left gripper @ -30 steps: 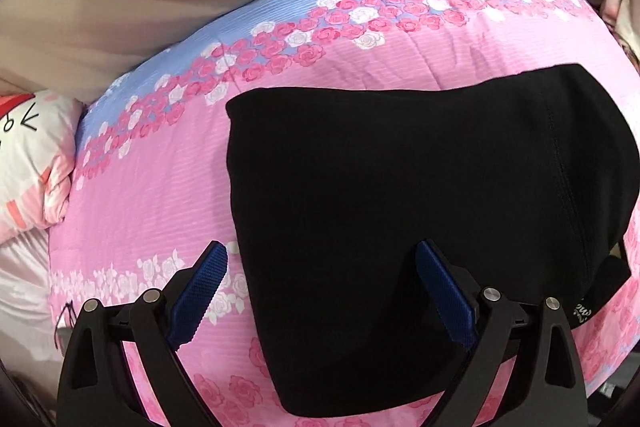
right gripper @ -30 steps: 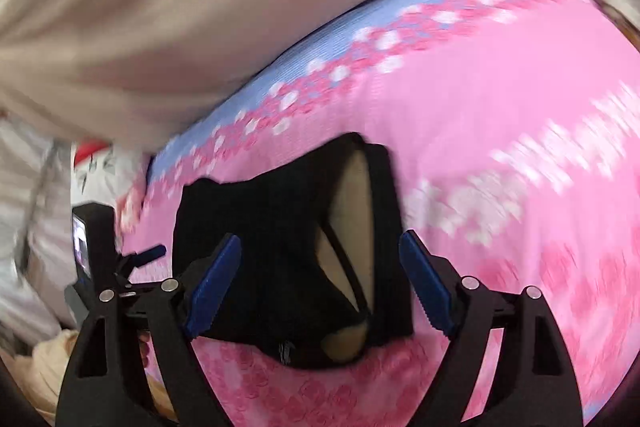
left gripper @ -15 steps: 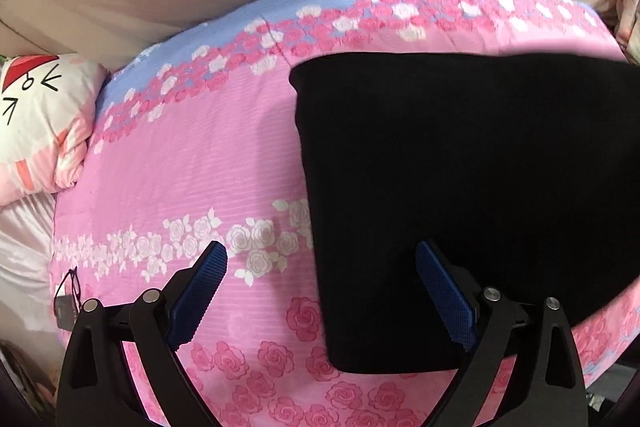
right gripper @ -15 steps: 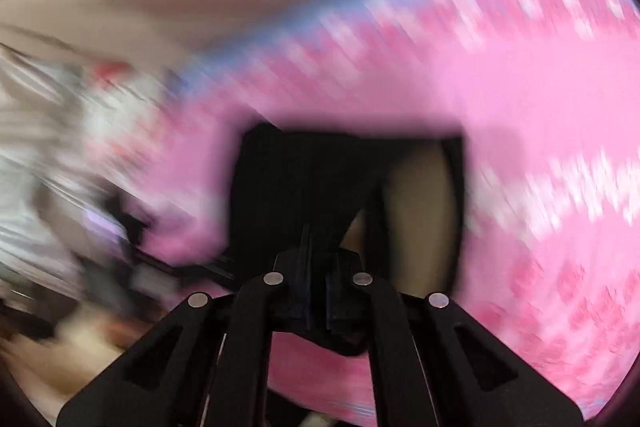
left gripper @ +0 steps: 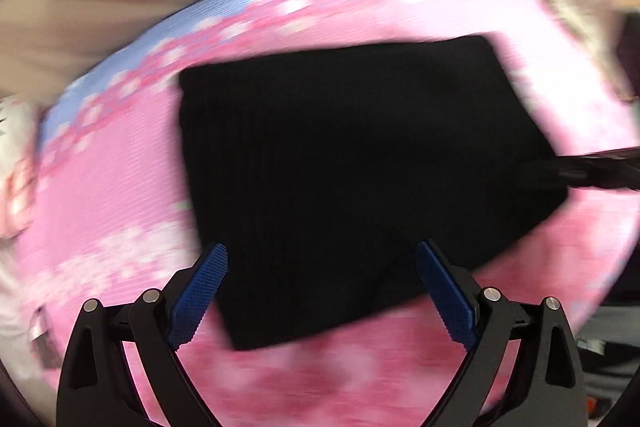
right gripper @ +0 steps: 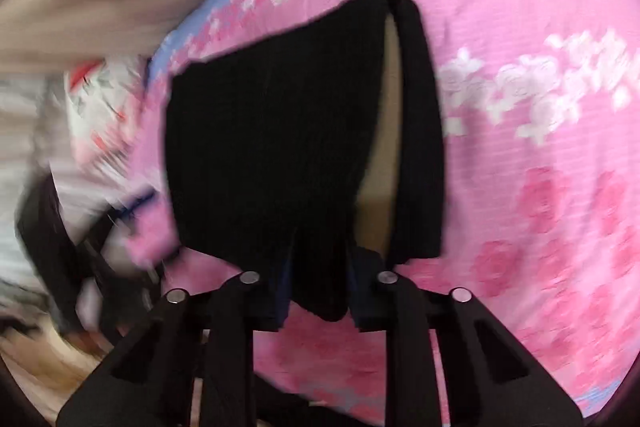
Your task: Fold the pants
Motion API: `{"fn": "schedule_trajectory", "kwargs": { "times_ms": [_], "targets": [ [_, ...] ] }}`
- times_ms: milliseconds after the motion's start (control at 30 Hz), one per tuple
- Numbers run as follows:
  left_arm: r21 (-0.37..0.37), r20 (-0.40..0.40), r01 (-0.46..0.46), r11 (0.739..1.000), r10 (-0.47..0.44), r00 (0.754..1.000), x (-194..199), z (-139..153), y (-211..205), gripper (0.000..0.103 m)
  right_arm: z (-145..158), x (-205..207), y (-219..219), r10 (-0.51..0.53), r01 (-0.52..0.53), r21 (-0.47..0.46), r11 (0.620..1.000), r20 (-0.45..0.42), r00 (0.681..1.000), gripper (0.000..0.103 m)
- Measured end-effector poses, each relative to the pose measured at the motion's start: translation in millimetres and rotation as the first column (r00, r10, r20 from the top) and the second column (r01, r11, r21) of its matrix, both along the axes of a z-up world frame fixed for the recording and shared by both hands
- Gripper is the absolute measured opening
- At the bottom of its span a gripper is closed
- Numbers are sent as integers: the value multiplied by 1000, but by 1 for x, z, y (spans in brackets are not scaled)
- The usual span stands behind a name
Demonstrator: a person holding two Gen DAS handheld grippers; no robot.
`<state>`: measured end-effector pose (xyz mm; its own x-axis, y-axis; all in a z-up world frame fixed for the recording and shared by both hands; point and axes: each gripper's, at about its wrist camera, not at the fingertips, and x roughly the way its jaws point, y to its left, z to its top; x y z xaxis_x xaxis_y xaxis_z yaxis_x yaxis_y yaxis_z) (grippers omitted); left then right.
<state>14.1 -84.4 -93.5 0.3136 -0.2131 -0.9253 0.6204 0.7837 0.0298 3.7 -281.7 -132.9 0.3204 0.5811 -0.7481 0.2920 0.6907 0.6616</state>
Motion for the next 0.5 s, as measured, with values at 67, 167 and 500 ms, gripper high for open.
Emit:
{"fn": "schedule_trajectory", "kwargs": {
  "times_ms": [67,167,500],
  "targets": [
    [-55,41,88,995,-86,995,-18,15,-19,94,13,20,-8,-14,12,121,993,9,1000,14],
    [17,208,192,981,-191,959,-40,27,-49,94,32,57,-6,59,-67,211,975,45,997,14],
    [137,368,-33,990,-20,929,21,16,-78,63,58,94,-17,146,-163,232,959,87,985,43]
  ]
}}
